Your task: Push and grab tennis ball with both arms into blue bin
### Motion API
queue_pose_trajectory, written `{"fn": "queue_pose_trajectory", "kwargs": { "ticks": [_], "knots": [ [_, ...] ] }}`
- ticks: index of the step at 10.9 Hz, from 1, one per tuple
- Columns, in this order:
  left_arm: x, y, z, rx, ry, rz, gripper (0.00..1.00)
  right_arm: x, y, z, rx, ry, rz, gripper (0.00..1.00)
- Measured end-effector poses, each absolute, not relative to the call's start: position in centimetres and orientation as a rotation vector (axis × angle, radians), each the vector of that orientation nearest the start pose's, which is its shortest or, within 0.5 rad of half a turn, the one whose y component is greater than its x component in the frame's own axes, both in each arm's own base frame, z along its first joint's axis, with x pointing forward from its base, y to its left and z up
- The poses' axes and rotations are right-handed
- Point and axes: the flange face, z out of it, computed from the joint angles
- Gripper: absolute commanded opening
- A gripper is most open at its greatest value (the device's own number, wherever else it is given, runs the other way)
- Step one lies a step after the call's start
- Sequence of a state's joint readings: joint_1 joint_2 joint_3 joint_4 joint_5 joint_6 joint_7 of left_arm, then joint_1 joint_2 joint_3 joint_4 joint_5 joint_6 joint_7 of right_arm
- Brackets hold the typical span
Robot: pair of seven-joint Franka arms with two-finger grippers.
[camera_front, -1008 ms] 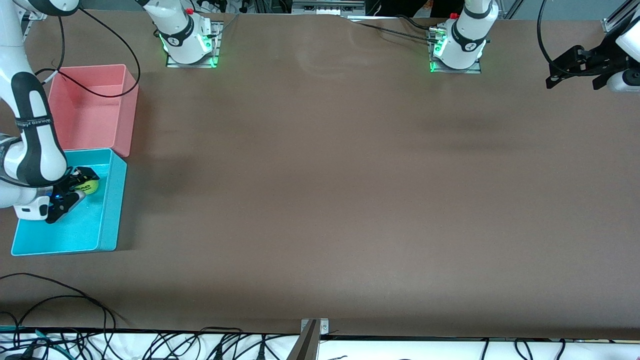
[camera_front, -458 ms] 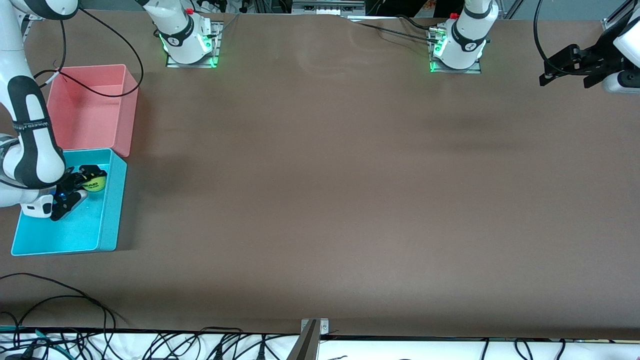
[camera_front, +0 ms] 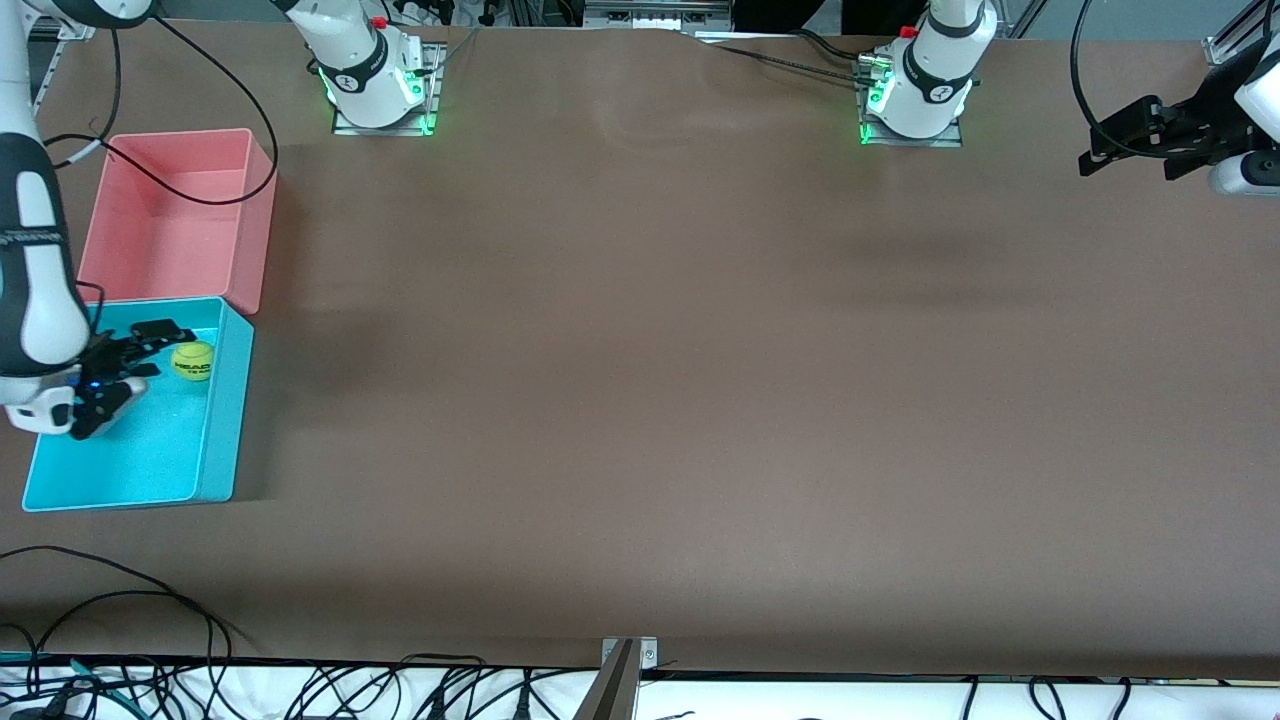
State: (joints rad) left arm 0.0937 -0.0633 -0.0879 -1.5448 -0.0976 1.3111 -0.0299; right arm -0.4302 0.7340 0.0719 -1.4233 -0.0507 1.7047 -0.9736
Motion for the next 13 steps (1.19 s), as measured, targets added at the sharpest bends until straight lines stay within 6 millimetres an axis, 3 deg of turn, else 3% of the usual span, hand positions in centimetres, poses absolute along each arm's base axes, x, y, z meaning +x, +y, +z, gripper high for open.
{"fn": "queue_pose_trajectory", "kwargs": {
  "ticks": [5,6,9,11,13],
  "knots": [
    [50.4,-2.7,64.9,-3.215,0.02,0.307,1.0,62.6,-26.8,35.8,-2.864,-0.757,0.583,1.0],
    [50.4,-2.8,64.9,-3.215,0.023,0.308,1.0,62.7,-26.3,38.4,-2.939,-0.742,0.621,1.0],
    [50.4,-2.6,65.1,-3.217,0.017,0.298,1.0,64.4,-22.0,44.0,-3.124,-0.632,0.579,1.0],
    [50.4,-2.4,65.3,-3.218,0.011,0.292,1.0,64.5,-21.7,47.2,-3.181,-0.47,0.494,1.0],
    [50.4,-2.3,65.3,-3.218,0.008,0.292,1.0,63.5,-19.8,52.0,-3.166,-0.207,0.353,1.0]
  ]
}}
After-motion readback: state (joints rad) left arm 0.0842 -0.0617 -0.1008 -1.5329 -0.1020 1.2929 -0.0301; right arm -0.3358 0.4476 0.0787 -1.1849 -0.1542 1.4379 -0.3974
